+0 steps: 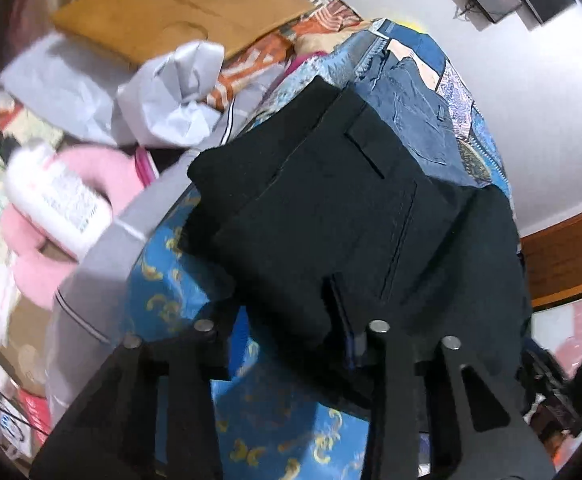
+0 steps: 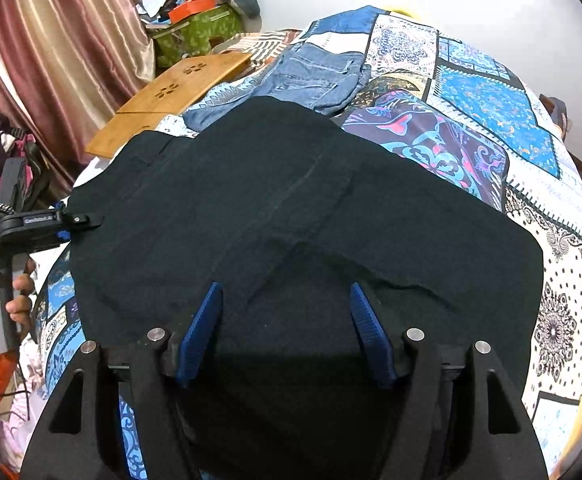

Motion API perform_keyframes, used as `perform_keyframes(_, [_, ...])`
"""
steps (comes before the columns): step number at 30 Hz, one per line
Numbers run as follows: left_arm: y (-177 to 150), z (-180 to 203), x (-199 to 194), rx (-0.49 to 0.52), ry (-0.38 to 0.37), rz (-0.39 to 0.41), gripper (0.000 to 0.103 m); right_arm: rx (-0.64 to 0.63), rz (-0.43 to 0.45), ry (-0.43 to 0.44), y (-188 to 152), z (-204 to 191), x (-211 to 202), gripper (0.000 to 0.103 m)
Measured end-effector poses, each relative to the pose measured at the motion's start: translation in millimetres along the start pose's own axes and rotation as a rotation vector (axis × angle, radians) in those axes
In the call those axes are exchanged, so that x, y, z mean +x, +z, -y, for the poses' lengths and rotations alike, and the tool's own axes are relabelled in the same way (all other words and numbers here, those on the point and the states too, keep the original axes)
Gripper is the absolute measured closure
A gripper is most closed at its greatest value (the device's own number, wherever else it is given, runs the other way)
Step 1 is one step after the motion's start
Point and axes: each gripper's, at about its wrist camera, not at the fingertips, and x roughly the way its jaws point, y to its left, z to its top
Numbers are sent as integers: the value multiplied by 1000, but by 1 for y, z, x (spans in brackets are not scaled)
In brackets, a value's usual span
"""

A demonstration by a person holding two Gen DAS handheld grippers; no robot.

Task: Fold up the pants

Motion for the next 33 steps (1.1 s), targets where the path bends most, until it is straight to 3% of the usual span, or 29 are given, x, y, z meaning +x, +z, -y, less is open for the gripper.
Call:
perform_keyframes(7, [-3,31,-33,160,129,149,81,36,0,32,0,7,-8,40])
perform_keyframes(13, [-7,63,-83,284,152,259,83,80,61,32,-6,26,-38,40])
perform_keyframes(24, [5,155,-122,402,34,331,85,184,125,-101,-46,96,-72,40])
perform_keyframes(33, [-4,247,-112,544,3,336,87,222,88,-26,-74,118,-49,40])
